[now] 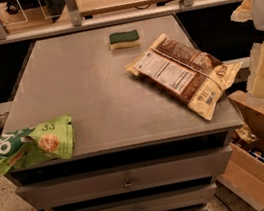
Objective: Move brown chip bag near green rice chip bag
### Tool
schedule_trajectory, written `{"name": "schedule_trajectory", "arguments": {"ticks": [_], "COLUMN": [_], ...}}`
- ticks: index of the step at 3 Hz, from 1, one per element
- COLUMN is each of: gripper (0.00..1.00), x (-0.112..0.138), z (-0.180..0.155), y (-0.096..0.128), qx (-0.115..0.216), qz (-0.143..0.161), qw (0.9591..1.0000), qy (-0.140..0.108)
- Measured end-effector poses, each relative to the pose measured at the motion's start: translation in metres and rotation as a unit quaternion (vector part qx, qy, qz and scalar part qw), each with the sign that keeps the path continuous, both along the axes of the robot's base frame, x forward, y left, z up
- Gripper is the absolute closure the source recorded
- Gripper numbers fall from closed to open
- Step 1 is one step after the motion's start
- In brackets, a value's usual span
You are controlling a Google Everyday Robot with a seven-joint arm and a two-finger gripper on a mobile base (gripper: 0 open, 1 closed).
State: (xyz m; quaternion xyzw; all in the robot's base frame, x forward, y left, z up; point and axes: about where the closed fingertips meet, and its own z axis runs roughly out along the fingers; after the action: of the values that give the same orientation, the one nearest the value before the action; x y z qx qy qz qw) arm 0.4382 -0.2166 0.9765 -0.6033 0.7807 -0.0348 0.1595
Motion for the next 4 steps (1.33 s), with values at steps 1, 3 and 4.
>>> {"name": "schedule_trajectory", "arguments": {"ticks": [1, 3, 4], "gripper": [0.0, 0.0, 0.0], "x": [0.0, 0.056, 0.094], "z": [0.0, -0.014, -0.033], "y": [0.0, 0.014, 0.034], "qx": [0.0, -0.046, -0.047], "qz": [0.0, -0.004, 0.001], "qw": [1.0, 0.9987, 0.998], "qy": [0.0, -0.024, -0.043]}}
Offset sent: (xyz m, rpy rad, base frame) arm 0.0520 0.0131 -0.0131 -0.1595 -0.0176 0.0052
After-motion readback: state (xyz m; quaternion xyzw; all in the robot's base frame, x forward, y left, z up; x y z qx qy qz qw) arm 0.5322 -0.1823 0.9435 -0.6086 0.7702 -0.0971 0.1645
